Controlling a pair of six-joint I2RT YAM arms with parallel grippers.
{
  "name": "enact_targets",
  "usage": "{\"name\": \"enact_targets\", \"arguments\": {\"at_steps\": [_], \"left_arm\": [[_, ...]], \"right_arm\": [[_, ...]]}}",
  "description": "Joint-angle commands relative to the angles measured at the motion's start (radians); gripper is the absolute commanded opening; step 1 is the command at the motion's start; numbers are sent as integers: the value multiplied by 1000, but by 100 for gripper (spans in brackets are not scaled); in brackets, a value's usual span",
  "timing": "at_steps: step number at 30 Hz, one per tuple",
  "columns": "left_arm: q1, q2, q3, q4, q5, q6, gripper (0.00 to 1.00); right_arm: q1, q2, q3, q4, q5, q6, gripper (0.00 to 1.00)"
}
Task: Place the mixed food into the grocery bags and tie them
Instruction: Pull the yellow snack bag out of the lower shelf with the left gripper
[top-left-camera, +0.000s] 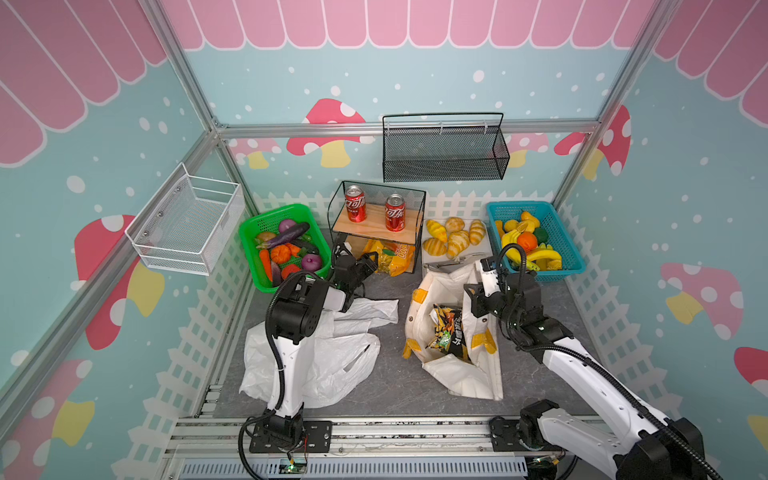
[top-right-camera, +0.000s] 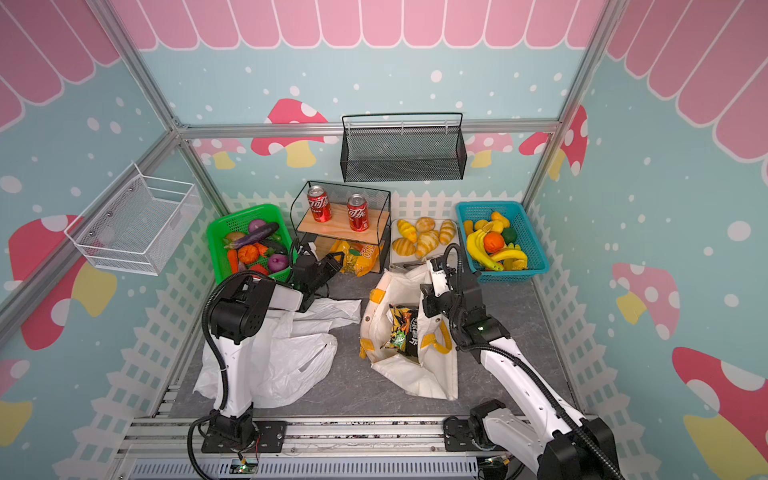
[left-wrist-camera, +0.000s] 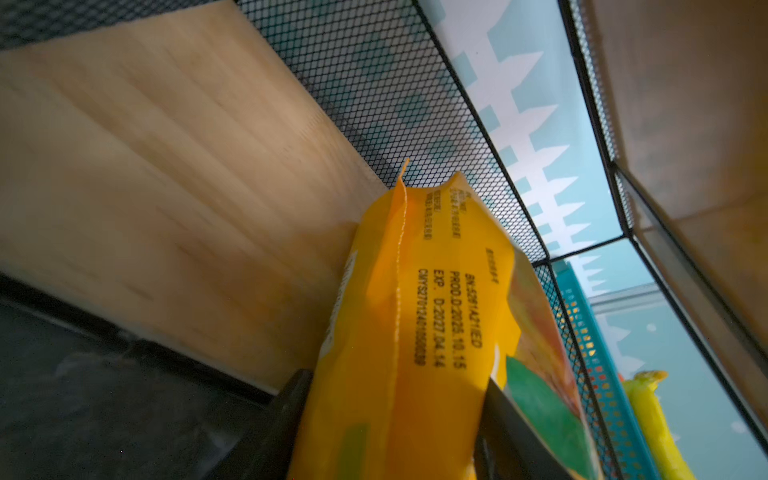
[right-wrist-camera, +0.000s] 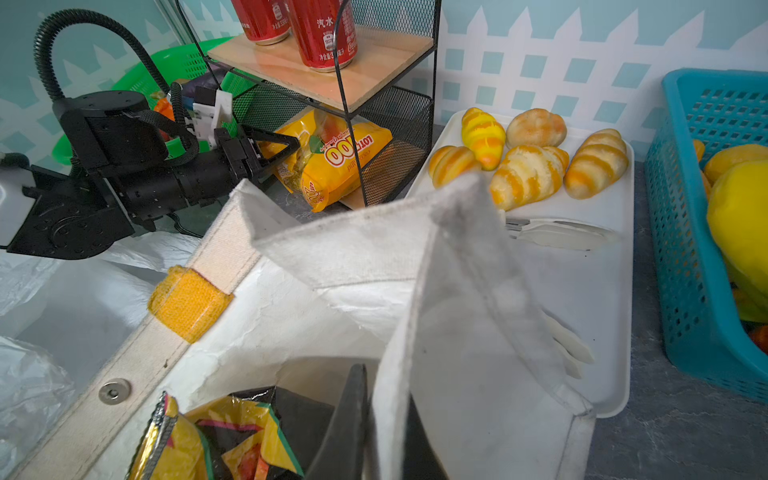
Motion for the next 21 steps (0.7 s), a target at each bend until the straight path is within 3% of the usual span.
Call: {"name": "enact_targets", "arguments": {"at_steps": [1,7,13,15,21], "left_arm": [[3,-8,-19,62,9,10,45],[3,-61,-41,62,7,36,23],[0,-118,-56,75,15,38,10],[-3,-149,-63,82,20,38,0],[-27,-275,-130,86,23,32,0]], "right_arm": [[-2,-17,-13,9,-13,-5,0],[-2,-32,-25,5,-8,5,0],[-3,-48,-28,-6,7,9,0],[-2,-57,-30,-8,18,13,0],[-2,-68,-25,-16,35,34,0]]}}
